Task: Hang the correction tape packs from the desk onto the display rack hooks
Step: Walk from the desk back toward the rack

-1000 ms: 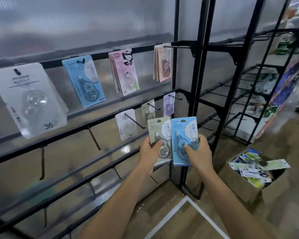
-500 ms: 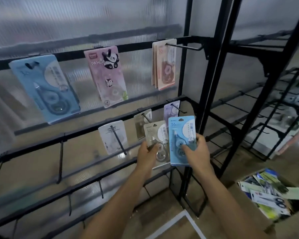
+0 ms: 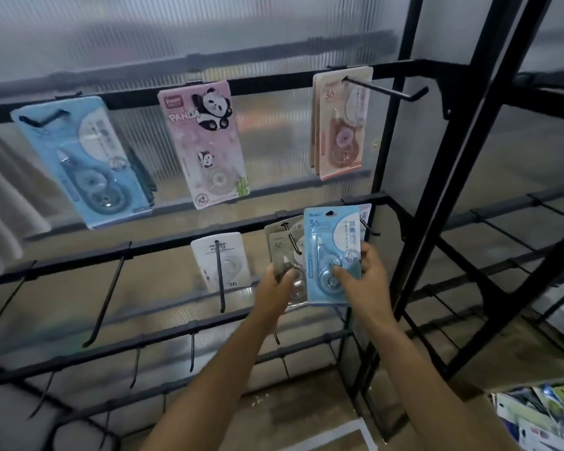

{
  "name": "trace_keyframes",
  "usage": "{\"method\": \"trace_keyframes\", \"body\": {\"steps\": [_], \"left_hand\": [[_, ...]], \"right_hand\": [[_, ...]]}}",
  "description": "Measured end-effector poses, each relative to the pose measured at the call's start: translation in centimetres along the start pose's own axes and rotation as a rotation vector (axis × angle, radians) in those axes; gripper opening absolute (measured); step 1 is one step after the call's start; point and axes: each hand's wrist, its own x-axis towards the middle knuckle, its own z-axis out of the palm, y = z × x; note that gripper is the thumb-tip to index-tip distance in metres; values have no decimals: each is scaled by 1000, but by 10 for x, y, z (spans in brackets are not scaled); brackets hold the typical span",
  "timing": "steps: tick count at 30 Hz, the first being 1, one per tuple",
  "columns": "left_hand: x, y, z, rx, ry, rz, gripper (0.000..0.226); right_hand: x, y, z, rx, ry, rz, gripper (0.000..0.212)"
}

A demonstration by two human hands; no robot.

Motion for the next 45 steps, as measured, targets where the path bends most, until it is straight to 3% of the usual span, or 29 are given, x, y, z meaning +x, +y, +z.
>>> {"method": "trace_keyframes", "body": {"steps": [3,6,11,15,18,24,27,30,40,43,45], "left_hand": [[21,2,-3,68,85,-28,5],[39,0,-2,133,155,-60,20],[41,-4,-2,243,187,-145,25],[24,-12,-9,465,206,-65,35],[-6,-9,-10,651,37,-8,30],[-58,27,-42,807,-300,-15,43],[-77,62,-65,717,-396,-11,26],[-93,79,-88,773,-430,49,28],[-100,113,-156,762,-319,142,18],[-92,115,-181,624,-207,107,14],[-88,117,-195,412,-135,69,15]], "right_hand": [[8,-10,1,27,-32,-18,51],[13,-20,4,35,-63,-40,44],[13,-36,16,70,-182,-86,40],[8,-54,37,127,-275,-126,36],[0,-75,62,161,-332,-189,38],[-21,-125,121,224,-502,-291,41],[-33,-145,152,210,-559,-325,43],[-42,-161,179,180,-595,-331,43],[-58,-180,219,165,-608,-345,39],[-62,-179,223,160,-596,-337,40],[-64,-179,225,161,-590,-336,39]]}}
